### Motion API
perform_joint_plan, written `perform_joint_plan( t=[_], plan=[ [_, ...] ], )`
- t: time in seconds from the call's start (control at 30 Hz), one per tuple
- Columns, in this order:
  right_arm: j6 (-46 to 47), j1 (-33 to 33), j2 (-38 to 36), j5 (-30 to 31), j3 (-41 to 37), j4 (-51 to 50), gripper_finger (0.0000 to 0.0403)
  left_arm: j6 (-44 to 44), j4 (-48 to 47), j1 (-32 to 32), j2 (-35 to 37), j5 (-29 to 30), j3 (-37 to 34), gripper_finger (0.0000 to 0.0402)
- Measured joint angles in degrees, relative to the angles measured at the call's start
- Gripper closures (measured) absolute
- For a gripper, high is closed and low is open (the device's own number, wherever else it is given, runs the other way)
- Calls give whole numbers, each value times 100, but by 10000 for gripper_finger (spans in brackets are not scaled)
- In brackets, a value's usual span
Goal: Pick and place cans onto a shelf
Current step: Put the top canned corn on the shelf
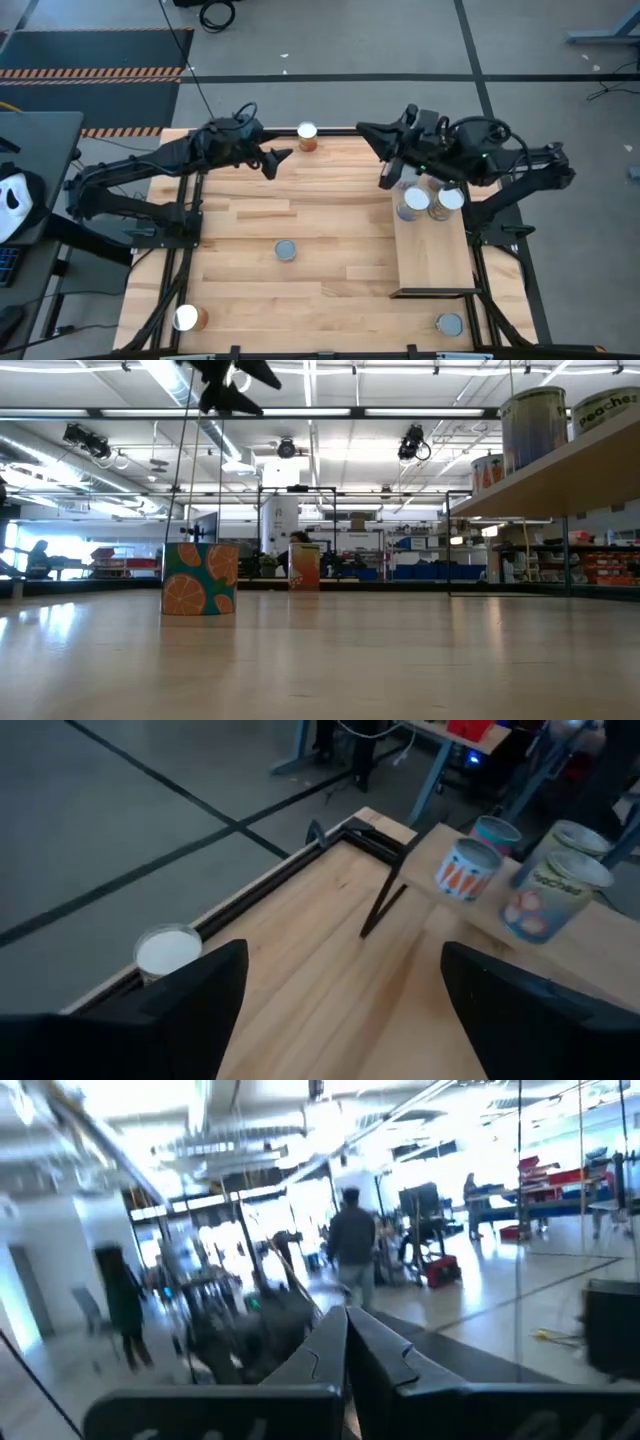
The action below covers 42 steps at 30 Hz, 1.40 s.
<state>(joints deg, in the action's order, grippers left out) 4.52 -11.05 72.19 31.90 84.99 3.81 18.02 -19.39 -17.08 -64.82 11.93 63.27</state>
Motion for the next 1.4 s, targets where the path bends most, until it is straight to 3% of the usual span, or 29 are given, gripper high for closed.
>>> perform_joint_plan(
  t=[0.33, 0.63, 0.8, 0.9, 1.03, 1.2, 1.4],
  plan=[
    [1319, 5, 491, -27, 0, 475, 385, 236, 944, -827, -83, -770, -1015, 65],
    [715, 122, 1248, -23, 0, 434, 385, -91, 1152, -1517, -1002, -963, -1082, 65],
    [2392, 154, 1621, 117, -7, 209, 387, -900, 1968, -1825, -1647, -1530, -1086, 65],
    [2695, 323, 1533, 123, -17, -95, 386, -1417, 2484, -1973, -1891, -1991, -1078, 65],
    [2202, 657, 1353, 22, 2, 180, 385, -2005, 2624, -2178, -2168, -2276, -1080, 65],
    [1558, 968, 1175, -4, 2, -230, 385, -2218, 2627, -2540, -2533, -2282, -1018, 65],
    [785, 1498, 936, -74, 0, -433, 380, -2768, 2406, -2797, -3179, -2712, -359, 65]
  ],
)
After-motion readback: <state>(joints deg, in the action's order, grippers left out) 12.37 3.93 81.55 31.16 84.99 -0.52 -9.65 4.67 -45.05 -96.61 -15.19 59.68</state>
